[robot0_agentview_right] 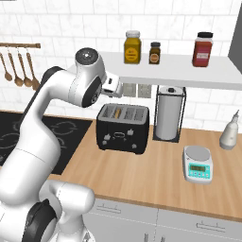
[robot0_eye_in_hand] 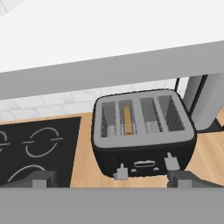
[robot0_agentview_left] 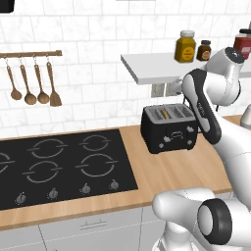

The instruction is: Start the toaster. Once the lever pops up, take the bread to the plate on the dining counter.

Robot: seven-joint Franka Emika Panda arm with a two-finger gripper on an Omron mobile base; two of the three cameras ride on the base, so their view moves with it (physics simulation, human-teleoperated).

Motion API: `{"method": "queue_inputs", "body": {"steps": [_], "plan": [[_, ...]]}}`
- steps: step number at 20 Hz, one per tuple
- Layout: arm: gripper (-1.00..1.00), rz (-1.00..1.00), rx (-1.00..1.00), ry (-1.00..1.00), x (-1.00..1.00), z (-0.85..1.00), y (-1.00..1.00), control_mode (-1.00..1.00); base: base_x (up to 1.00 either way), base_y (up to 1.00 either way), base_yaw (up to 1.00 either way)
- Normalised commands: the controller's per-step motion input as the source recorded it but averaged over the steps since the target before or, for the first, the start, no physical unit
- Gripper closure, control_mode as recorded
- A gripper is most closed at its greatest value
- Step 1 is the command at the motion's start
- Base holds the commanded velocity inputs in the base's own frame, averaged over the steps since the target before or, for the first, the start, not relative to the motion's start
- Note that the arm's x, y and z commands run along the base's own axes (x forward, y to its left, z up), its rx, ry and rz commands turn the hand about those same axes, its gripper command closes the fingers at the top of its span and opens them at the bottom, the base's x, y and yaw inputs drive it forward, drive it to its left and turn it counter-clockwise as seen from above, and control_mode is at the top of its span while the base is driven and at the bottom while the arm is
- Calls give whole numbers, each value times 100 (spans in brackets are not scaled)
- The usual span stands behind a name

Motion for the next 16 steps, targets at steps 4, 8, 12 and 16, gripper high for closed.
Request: {"method": "queue_inputs", "body": {"steps": [4,8,12,16], "plan": [[-100,0,0,0,0,0,0,-100,0,0,0],[-100,0,0,0,0,0,0,-100,0,0,0],[-100,0,0,0,0,0,0,-100,0,0,0],[-100,0,0,0,0,0,0,-100,0,0,0]]}}
